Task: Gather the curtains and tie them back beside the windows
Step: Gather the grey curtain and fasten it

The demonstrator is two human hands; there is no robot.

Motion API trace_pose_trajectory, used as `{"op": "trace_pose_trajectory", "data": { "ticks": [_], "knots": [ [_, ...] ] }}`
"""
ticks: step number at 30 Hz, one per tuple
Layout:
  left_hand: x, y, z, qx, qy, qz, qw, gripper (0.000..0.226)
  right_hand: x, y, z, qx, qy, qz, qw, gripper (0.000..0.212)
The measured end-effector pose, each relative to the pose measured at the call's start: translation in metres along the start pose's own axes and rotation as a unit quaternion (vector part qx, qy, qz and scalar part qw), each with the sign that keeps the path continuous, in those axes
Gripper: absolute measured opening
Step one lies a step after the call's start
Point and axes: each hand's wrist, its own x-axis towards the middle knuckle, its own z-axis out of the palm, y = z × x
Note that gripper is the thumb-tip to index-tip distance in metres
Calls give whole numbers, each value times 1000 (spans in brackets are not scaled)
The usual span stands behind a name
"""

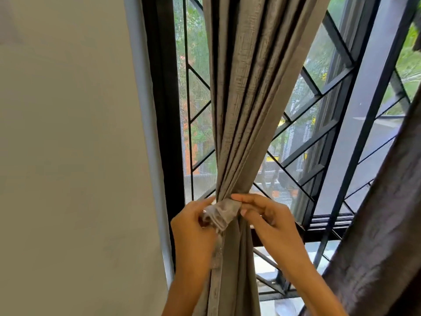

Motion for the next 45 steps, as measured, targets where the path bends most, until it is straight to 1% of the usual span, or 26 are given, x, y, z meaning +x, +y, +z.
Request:
{"op": "trace_pose_trajectory", "data": {
  "ticks": [1,3,5,8,11,13,14,15,17,18,20,21,22,23,24,26,27,28,31,33,35,36,38,40,43,45],
  "knots": [
    [-1,1,-6,-38,-16,-25,999,40,0,4,0,24,-14,7,1000,40],
    [-2,4,-14,-121,-58,-62,989,49,-3,8,2,18,-44,-13,999,53],
    [-2,8,-19,-144,-82,-54,985,40,-6,13,7,-52,-48,-48,996,60],
    [2,7,-21,-142,-69,-35,987,16,-7,25,14,-149,-53,-95,983,73],
    [6,0,-19,-141,-38,-59,988,12,-7,41,20,-228,-62,-132,963,94],
    [6,-1,-17,-160,-24,-86,983,11,-7,50,23,-285,-38,-168,943,100],
    [5,-2,-15,-169,-20,-97,981,10,-7,52,25,-292,-25,-179,939,94],
    [3,-2,-13,-181,-18,-107,978,9,-8,53,26,-282,-10,-190,940,81],
    [0,0,-10,-204,-16,-119,972,8,-6,56,25,-248,21,-231,941,46],
    [-2,0,-9,-209,-14,-118,971,7,-5,56,23,-232,31,-248,940,33],
    [-5,1,-6,-208,1,-103,973,6,-2,56,18,-207,44,-275,938,20],
    [-7,1,-4,-197,15,-80,977,6,0,55,15,-205,55,-292,933,17],
    [-8,0,-2,-163,35,-30,986,9,1,53,13,-214,73,-312,923,18],
    [-9,-2,0,-111,51,41,992,11,3,51,11,-233,98,-332,909,19],
    [-9,-4,2,-53,60,117,990,14,4,50,9,-255,128,-349,893,21],
    [-7,-12,5,30,65,235,969,9,8,46,5,-278,174,-366,871,28],
    [-4,-15,5,61,67,275,957,4,10,44,3,-280,176,-376,866,31],
    [-2,-18,5,85,74,310,944,6,12,44,0,-279,164,-388,863,31],
    [5,-22,0,122,68,425,894,6,18,47,-9,-252,106,-393,878,18],
    [6,-22,-1,145,58,491,857,10,23,49,-13,-230,89,-382,890,11],
    [9,-21,-1,170,54,540,823,10,27,47,-14,-219,101,-380,893,7],
    [11,-21,-1,183,55,557,808,9,28,45,-14,-221,113,-376,893,11],
    [17,-22,-1,198,55,581,788,8,28,42,-12,-228,134,-359,895,16],
    [24,-23,-3,210,53,599,771,11,26,42,-8,-211,144,-338,906,8],
    [31,-19,-6,231,56,632,738,12,23,42,0,-108,171,-269,942,22],
    [33,-15,-6,238,49,644,725,11,23,40,5,-69,203,-245,945,26]
  ]
}}
